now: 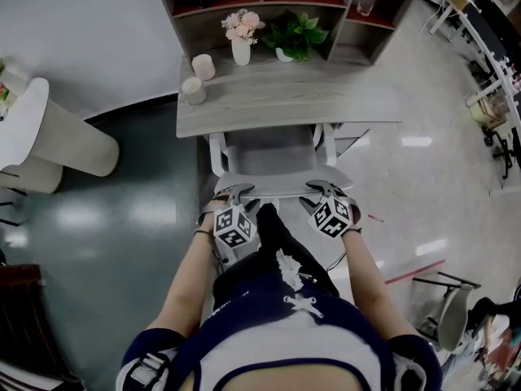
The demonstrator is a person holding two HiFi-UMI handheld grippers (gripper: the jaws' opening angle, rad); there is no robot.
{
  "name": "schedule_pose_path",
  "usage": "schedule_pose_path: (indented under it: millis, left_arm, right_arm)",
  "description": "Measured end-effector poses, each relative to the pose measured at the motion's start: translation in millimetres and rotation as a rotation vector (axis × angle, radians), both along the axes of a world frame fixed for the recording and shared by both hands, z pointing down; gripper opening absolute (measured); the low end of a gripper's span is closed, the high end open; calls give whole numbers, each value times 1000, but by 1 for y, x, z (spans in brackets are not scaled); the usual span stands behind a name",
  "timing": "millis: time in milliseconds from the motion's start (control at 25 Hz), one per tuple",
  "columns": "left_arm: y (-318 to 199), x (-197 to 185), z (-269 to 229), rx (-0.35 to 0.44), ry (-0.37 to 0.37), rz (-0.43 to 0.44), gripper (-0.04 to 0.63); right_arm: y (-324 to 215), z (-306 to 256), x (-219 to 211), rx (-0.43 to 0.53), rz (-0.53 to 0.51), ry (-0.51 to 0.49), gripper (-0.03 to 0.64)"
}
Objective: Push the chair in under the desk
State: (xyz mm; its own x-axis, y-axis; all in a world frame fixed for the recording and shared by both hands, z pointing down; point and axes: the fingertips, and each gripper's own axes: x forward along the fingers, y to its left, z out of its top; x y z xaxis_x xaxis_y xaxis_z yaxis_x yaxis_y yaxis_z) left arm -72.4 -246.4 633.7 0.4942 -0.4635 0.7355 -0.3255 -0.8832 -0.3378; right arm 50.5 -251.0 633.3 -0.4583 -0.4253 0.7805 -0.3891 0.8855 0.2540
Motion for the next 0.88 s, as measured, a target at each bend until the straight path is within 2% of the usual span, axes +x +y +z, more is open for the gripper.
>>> schedule_pose_path:
  millis: [880]
  left_arm:
    - [-21, -2, 0, -29, -1, -11, 166]
  right_arm:
    - [-21, 0, -1, 0, 0, 4, 160]
